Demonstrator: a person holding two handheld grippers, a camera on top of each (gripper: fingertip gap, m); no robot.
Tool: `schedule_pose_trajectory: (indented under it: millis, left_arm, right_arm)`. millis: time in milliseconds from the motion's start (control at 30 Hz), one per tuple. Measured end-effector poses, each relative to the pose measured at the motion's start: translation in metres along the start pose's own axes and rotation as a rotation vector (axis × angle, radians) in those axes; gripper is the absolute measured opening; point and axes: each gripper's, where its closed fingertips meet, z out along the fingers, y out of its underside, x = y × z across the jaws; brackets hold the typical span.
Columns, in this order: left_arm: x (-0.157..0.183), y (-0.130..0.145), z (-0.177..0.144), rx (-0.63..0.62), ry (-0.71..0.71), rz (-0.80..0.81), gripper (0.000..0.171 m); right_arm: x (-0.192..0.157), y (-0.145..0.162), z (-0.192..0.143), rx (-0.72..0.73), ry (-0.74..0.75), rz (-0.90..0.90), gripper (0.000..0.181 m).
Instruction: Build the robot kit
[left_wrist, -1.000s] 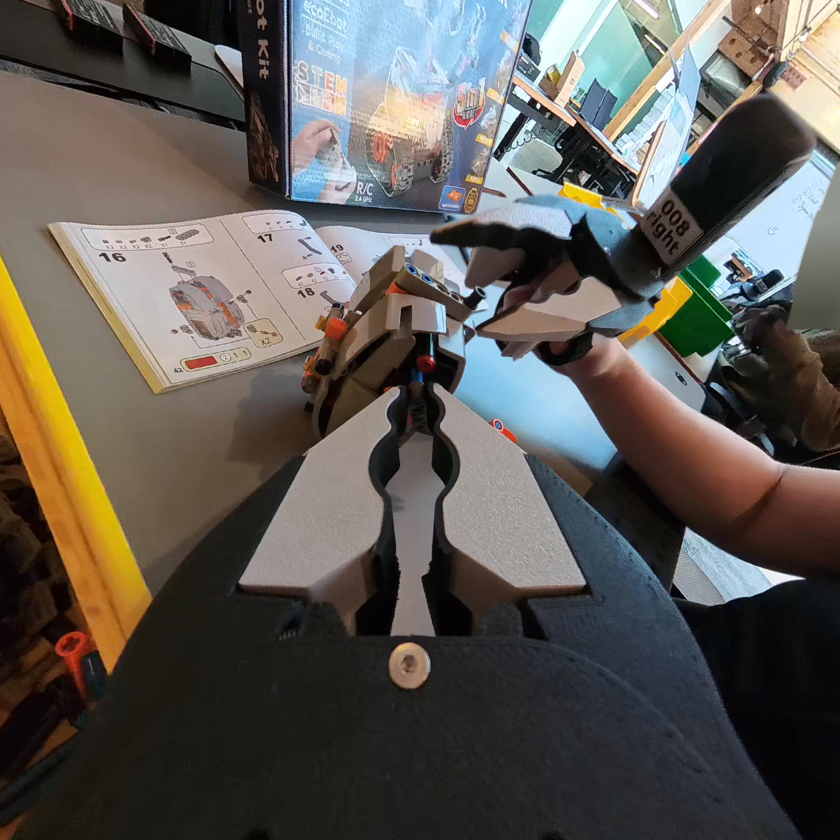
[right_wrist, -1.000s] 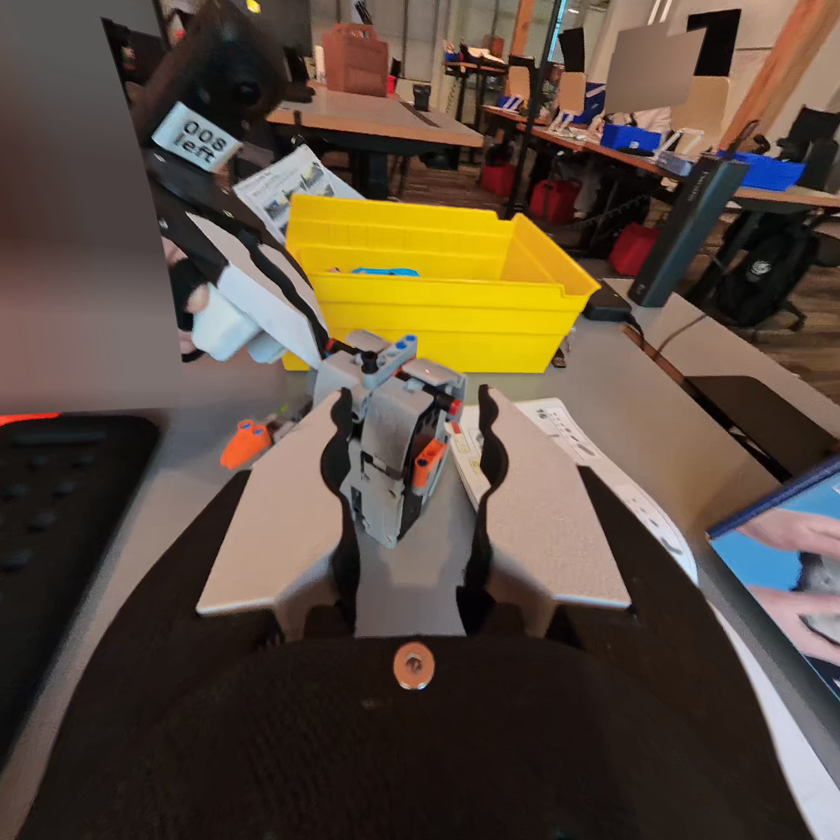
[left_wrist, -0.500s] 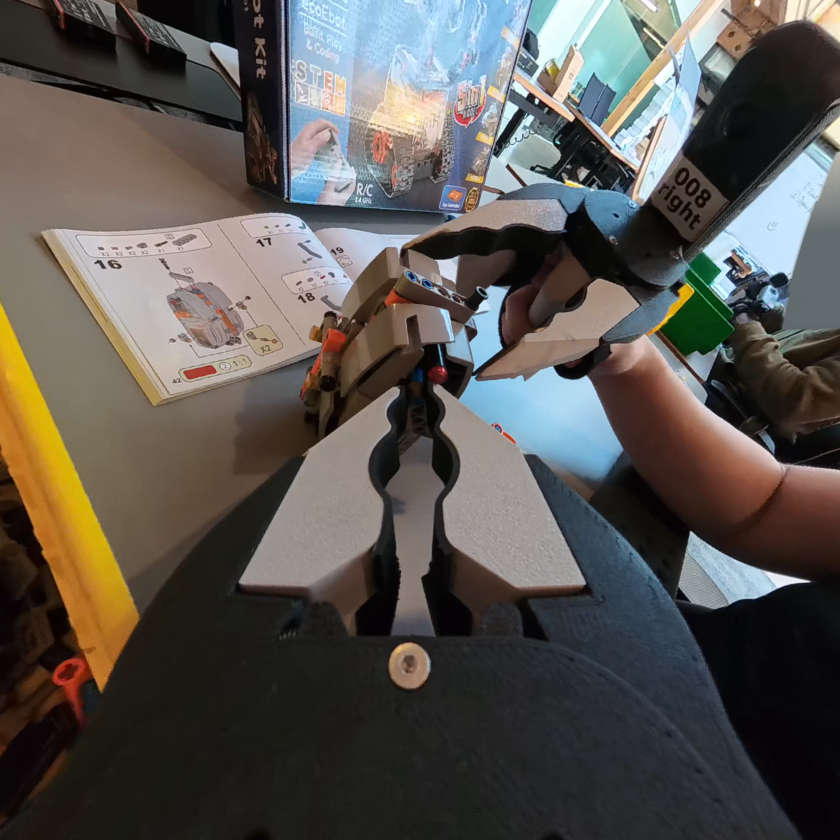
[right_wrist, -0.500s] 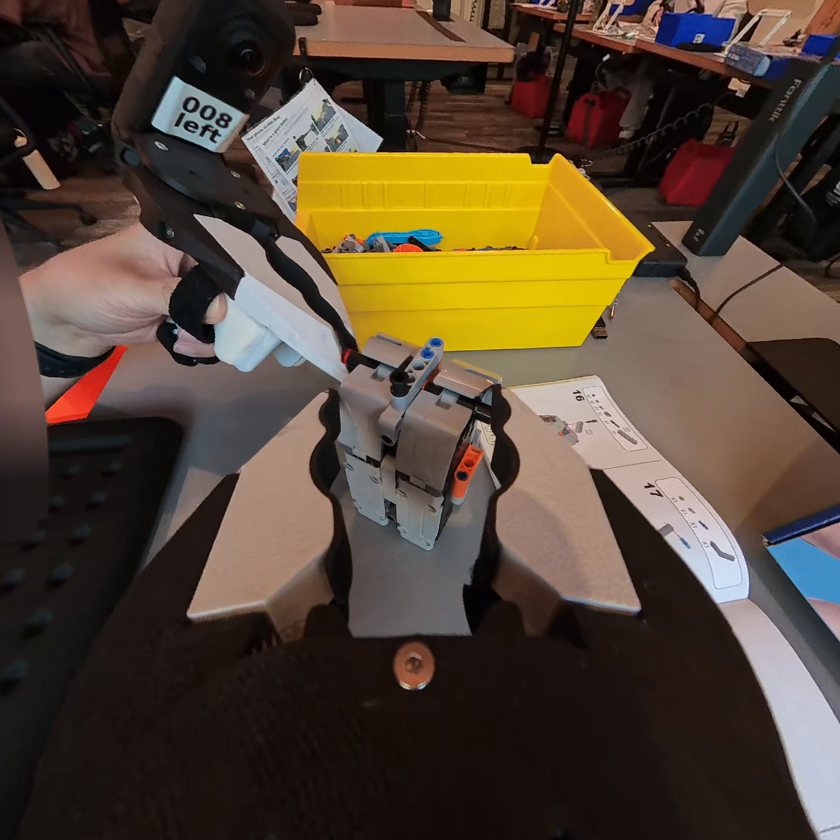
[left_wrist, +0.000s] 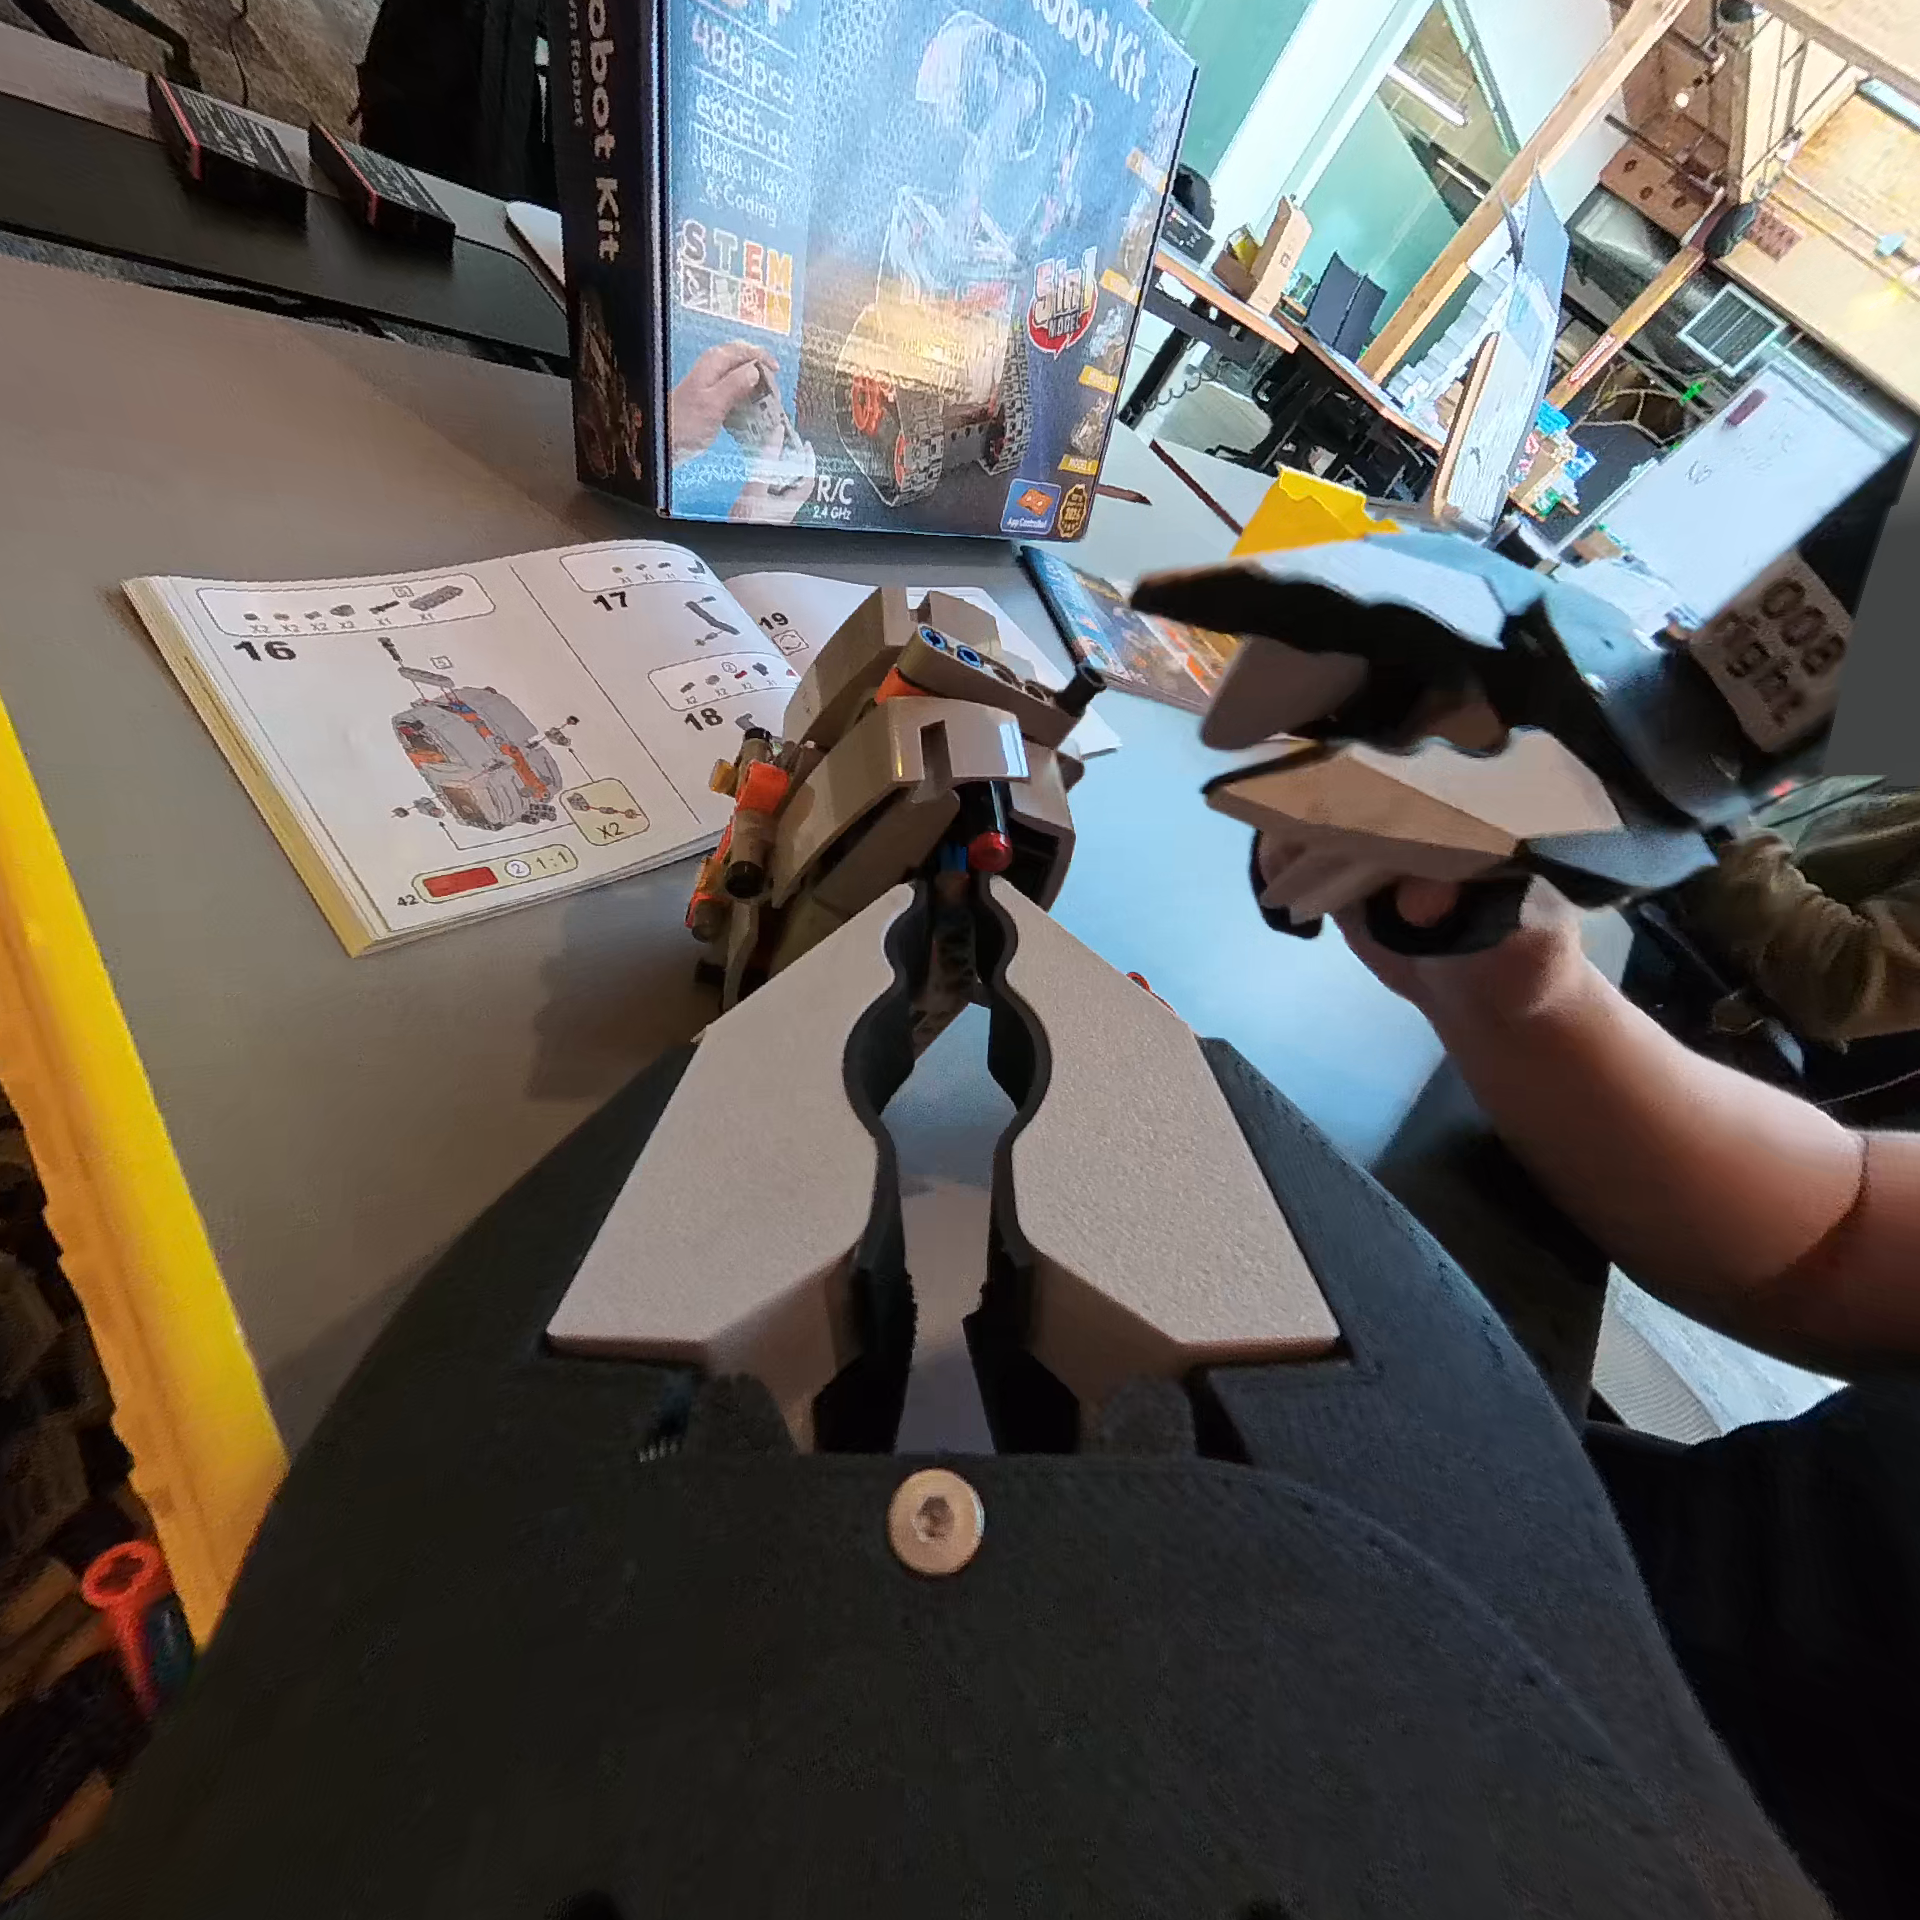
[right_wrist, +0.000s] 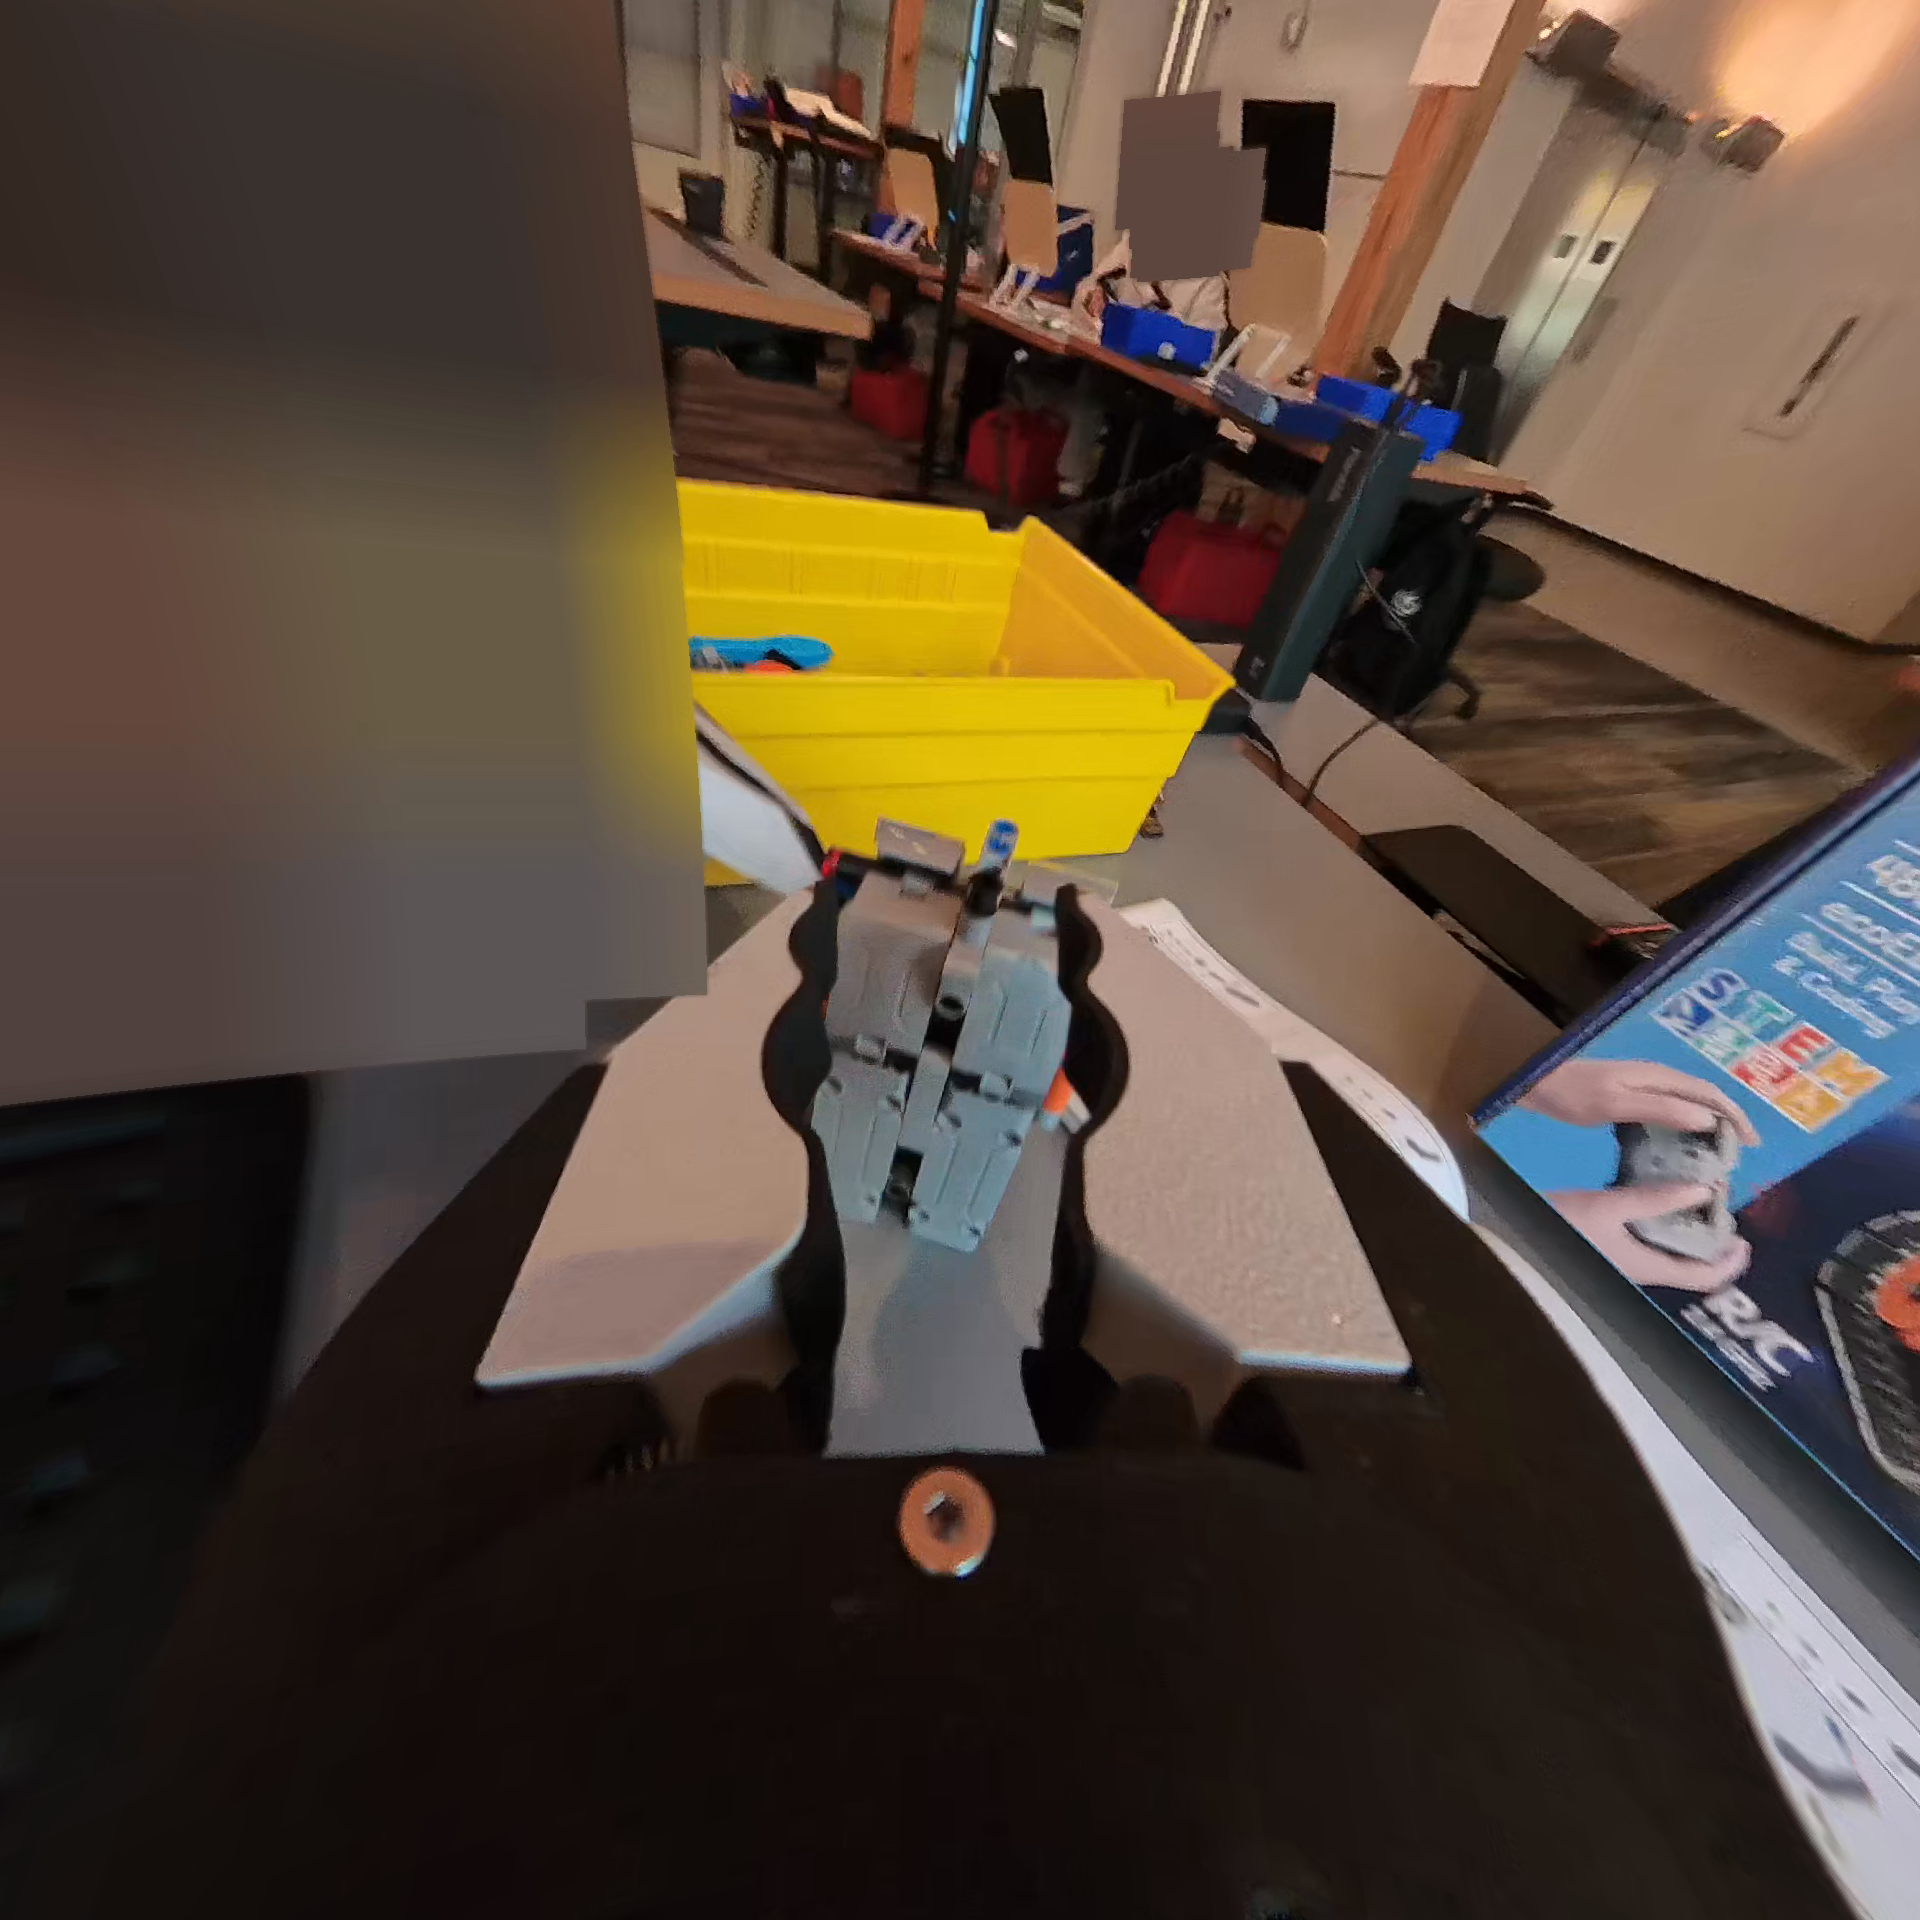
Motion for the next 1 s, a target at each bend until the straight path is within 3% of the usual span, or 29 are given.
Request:
schedule_pose_trajectory:
  millis: [100, 333, 600, 767, 1000]
  left_arm:
    - [0.000, 0.000, 0.000, -0.005, -0.003, 0.004, 0.005]
    - [0.001, 0.000, 0.002, 0.012, 0.015, -0.009, 0.005]
    - [0.005, 0.000, 0.005, 0.019, 0.035, -0.019, 0.005]
    - [0.004, -0.001, 0.005, 0.031, 0.030, -0.034, 0.006]
    - [0.004, 0.000, 0.006, 0.028, 0.020, -0.056, 0.005]
  right_arm:
    - [-0.004, 0.020, -0.007, -0.073, 0.025, -0.033, 0.041]
    - [-0.025, 0.026, -0.008, -0.055, -0.040, 0.150, 0.041]
    - [-0.040, 0.042, 0.009, -0.168, 0.015, 0.058, 0.041]
    - [-0.039, 0.048, 0.013, -0.216, 0.054, -0.008, 0.022]
    - [-0.039, 0.050, 0.014, -0.231, 0.053, 0.012, 0.020]
